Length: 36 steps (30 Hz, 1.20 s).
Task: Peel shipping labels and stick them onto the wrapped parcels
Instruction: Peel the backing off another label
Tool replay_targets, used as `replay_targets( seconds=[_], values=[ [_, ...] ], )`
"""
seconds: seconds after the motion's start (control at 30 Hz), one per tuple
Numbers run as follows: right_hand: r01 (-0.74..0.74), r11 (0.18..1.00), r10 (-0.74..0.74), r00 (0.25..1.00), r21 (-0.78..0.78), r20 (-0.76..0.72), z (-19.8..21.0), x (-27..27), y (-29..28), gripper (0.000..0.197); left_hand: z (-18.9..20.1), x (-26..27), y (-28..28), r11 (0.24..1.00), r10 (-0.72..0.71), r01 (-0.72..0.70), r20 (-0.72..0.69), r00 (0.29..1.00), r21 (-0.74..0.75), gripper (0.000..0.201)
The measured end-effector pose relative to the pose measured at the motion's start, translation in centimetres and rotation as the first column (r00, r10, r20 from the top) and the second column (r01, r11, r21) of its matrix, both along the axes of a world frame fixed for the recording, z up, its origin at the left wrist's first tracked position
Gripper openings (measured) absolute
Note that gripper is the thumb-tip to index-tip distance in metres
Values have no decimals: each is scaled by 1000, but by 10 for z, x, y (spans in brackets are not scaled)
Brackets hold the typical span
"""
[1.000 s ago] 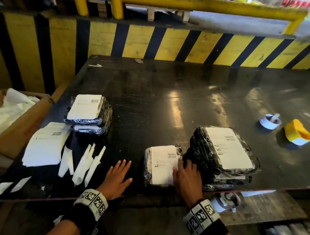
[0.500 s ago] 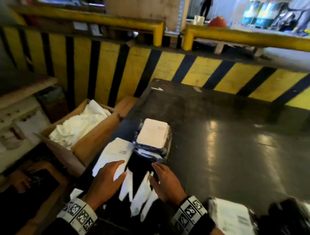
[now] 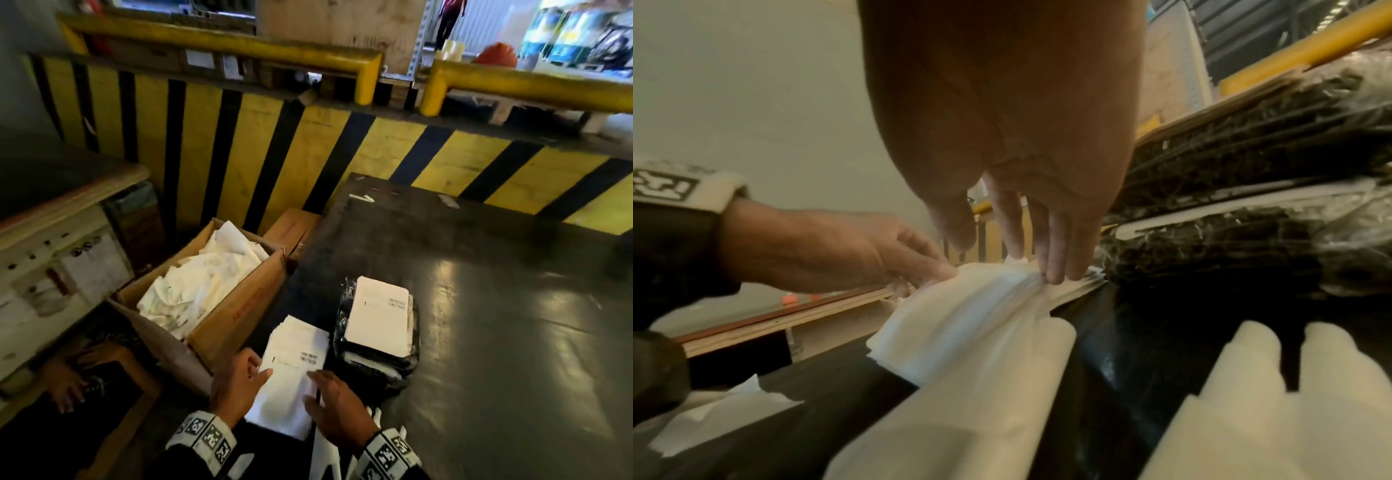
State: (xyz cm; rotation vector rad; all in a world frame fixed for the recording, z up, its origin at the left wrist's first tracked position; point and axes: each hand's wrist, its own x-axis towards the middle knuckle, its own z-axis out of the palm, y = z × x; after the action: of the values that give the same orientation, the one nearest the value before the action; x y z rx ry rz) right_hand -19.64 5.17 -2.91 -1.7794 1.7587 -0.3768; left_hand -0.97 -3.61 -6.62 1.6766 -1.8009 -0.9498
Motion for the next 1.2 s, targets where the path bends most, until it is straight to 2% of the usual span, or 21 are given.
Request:
replay_targets(
  seconds=[0.07, 0.13, 0.27, 0.4, 0.53, 0.6, 0.67, 0.73, 0.77, 0.83, 0.9, 1.0, 1.07, 1.2],
  values=[
    [25, 1000, -25, 999, -4, 28, -4, -1, -3, 49, -5, 1, -10, 994, 31, -17, -134, 991, 105, 26],
    [29, 1000, -29, 999, -1, 43, -10, -3, -5, 49, -11, 6, -17, 982, 18, 25, -221, 975, 189, 22],
    [54, 998, -53, 998, -24, 31, -19, -5, -10, 49, -15, 14, -30, 979, -57, 108, -279, 959, 170, 24],
    [68, 996, -64, 996, -53, 65, -20, -8, -11, 44, -5, 15, -31, 992, -15, 55, -317, 948, 118, 24],
    [135, 963, -98, 982, -233, 163, -6, -9, -11, 25, 23, 17, -26, 993, -36, 76, -395, 918, 86, 19],
    [208, 936, -140, 960, -283, 242, 10, -8, -9, 34, 46, 15, -22, 993, -62, 98, -437, 898, 60, 14],
    [295, 920, -177, 900, -256, 399, 26, -9, -7, 47, 71, 10, -19, 995, -82, 100, -479, 874, 12, 11],
    [375, 901, -245, 854, -217, 459, 39, -13, -8, 60, 95, 2, -18, 996, -84, 80, -510, 856, -29, 11],
    [410, 892, -277, 827, -189, 490, 48, -15, -7, 57, 105, -3, -18, 996, -85, 72, -522, 849, -45, 11],
    [441, 889, -296, 758, -122, 581, 65, -21, -3, 35, 121, -12, -19, 996, -86, 58, -565, 821, -67, 10],
    [422, 903, -276, 721, -86, 635, 88, -27, 5, 21, 132, -21, -21, 996, -85, 60, -611, 787, -61, 7],
    [401, 913, -252, 703, -78, 665, 110, -34, 17, 14, 143, -33, -21, 997, -78, 73, -660, 747, -35, 1],
    [409, 911, -263, 679, -56, 685, 117, -37, 21, 12, 150, -39, -20, 996, -67, 92, -690, 720, -1, 7],
    [370, 927, -244, 714, -57, 656, 124, -43, 25, 12, 160, -50, -18, 990, -62, 134, -739, 670, 38, 7]
  ],
)
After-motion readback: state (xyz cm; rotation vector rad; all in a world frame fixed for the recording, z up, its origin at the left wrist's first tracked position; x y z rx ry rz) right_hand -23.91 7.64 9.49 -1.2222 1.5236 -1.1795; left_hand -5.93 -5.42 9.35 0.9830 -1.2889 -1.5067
